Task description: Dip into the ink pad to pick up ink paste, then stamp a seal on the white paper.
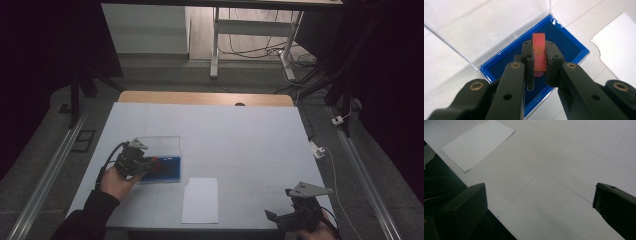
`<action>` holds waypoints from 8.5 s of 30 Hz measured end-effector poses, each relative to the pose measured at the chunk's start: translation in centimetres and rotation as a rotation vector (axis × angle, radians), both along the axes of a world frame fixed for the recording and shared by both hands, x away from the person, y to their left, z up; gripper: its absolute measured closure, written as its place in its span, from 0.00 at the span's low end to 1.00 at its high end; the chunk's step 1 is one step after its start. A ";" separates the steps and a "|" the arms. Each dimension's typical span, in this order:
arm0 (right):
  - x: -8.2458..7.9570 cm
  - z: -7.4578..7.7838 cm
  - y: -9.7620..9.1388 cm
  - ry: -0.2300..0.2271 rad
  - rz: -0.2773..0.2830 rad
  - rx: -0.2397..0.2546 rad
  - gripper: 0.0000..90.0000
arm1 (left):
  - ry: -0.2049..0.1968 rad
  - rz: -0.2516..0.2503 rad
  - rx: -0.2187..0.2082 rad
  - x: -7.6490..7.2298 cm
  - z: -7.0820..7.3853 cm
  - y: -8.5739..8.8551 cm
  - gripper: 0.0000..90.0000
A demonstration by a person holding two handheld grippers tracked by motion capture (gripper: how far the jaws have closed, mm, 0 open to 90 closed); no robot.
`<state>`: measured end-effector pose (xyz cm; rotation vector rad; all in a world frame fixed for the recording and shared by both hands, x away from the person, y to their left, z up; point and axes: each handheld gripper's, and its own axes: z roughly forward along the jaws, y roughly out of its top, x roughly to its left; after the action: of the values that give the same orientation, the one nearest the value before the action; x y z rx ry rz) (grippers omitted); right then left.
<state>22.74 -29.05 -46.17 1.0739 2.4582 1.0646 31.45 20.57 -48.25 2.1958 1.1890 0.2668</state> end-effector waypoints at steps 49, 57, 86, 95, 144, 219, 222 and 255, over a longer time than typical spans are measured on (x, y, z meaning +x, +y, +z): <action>-0.1 0.0 -0.2 -0.002 -0.006 0.012 0.00 | -0.108 -0.135 -0.124 -3.7 3.7 -2.2 0.89; 0.0 0.0 -0.1 0.002 -0.007 0.012 0.00 | -0.110 -0.189 -0.112 -4.2 4.1 -4.1 0.89; 0.0 0.0 -0.1 0.006 -0.006 0.011 0.00 | -0.065 -0.365 -0.034 -4.4 3.3 -10.7 0.89; 0.0 0.0 -0.1 0.007 -0.006 0.011 0.00 | -0.048 -0.405 -0.007 -4.4 2.7 -12.4 0.89; 0.0 0.0 0.0 0.009 -0.001 0.005 0.00 | 0.011 -0.416 0.049 -4.1 -2.2 -13.8 0.89; 0.1 0.0 0.0 0.008 0.003 0.003 0.00 | -0.030 -0.405 -0.008 -4.7 -0.3 -12.7 0.89; 0.0 0.0 0.0 0.008 0.002 0.006 0.00 | -0.035 -0.401 -0.017 -4.8 0.0 -12.4 0.89; 0.1 0.0 0.0 0.007 0.004 0.004 0.00 | -0.058 -0.335 -0.060 -4.8 2.0 -9.1 0.89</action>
<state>22.79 -29.10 -46.17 1.0767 2.4657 1.0695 26.62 11.51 -46.23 2.2731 0.7704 0.1502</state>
